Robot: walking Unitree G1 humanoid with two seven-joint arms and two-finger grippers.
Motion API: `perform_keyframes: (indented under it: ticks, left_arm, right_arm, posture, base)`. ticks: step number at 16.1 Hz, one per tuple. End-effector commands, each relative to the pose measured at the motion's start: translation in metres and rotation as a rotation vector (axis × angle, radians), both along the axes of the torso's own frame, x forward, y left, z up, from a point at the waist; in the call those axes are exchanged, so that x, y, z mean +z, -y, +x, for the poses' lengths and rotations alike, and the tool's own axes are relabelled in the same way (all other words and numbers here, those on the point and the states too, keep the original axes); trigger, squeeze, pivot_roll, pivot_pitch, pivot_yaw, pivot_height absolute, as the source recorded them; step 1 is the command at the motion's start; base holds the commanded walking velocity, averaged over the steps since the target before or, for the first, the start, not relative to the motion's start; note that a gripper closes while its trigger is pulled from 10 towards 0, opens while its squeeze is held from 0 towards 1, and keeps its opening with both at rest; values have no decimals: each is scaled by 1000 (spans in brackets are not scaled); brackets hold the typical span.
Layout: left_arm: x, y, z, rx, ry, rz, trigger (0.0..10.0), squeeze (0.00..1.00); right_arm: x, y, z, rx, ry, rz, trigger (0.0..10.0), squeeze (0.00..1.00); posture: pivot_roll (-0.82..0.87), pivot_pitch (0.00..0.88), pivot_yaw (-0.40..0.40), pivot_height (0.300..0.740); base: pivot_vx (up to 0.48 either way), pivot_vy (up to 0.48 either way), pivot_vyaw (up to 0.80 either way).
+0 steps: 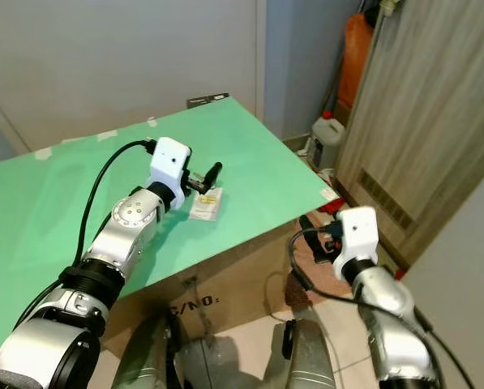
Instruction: Hang keys on a hook
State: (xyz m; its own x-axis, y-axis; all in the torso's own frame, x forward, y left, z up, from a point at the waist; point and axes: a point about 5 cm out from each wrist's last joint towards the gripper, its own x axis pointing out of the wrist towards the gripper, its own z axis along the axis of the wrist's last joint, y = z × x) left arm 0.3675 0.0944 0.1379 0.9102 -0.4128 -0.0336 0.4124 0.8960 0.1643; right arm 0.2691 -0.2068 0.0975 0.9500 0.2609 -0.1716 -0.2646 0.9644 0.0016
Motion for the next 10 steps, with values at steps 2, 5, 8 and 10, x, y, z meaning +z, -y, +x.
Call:
perform_keyframes:
  ticks: [2,5,8,10]
  left_arm:
    - [-3,-8,2,64,-15,2,10000,0]
    - [-7,-19,4,134,-28,15,0,0]
    - [-11,-20,6,108,-59,46,0,0]
    - [-8,-20,9,97,-51,50,0,0]
  right_arm:
    - [27,-26,11,147,62,77,10000,0]
    - [40,-63,18,300,75,144,10000,0]
    - [31,-65,17,300,32,143,10000,0]
    - [30,-63,16,294,19,144,10000,0]
  posture:
    - [-124,0,82,574]
    - [-117,0,73,574]
    - [-109,0,66,574]
    - [-113,0,72,574]
  base:
    - [0,0,0]
    - [0,0,0]
    - [0,0,0]
    - [0,0,0]
